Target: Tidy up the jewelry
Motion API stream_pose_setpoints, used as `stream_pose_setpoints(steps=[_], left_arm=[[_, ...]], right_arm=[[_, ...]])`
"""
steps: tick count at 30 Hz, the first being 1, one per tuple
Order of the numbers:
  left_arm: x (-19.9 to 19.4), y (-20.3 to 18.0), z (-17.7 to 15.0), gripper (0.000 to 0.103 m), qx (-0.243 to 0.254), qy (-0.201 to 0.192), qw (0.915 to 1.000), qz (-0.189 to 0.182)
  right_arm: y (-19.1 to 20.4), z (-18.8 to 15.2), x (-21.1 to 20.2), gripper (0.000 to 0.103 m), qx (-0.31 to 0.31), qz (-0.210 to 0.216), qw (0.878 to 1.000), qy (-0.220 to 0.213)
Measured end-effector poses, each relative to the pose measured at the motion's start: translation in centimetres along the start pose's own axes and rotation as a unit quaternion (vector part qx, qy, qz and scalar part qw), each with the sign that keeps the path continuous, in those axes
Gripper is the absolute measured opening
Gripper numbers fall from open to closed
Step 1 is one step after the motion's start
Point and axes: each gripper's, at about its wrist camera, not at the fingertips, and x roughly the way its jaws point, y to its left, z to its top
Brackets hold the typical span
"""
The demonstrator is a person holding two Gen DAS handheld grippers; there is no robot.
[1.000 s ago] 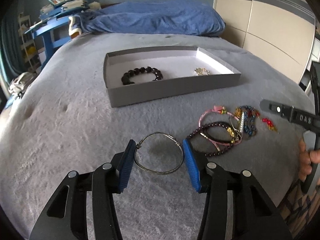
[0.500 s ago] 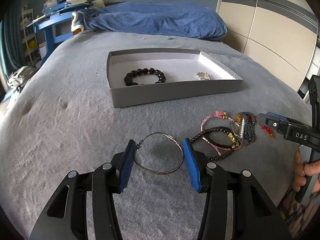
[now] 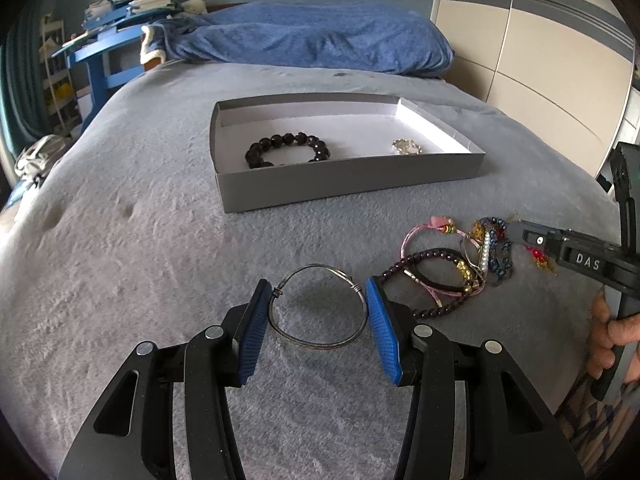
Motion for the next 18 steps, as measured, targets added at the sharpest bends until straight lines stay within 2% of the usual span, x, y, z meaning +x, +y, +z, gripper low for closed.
stream_pose_setpoints(steps=[1,18], left_arm=[[0.0,0.0,0.0,0.05,0.0,-0.001,1.0,0.0],[0.0,0.1,-0.1,0.05,0.0,-0.004,1.0,0.001]], right_arm=[[-0.1,0.0,-0.1,0.006,0.001,0.001,1.0,-0.003],[-0.8,1.1,-2.5,0.006,0.026,0.025,0.997,-0.07]])
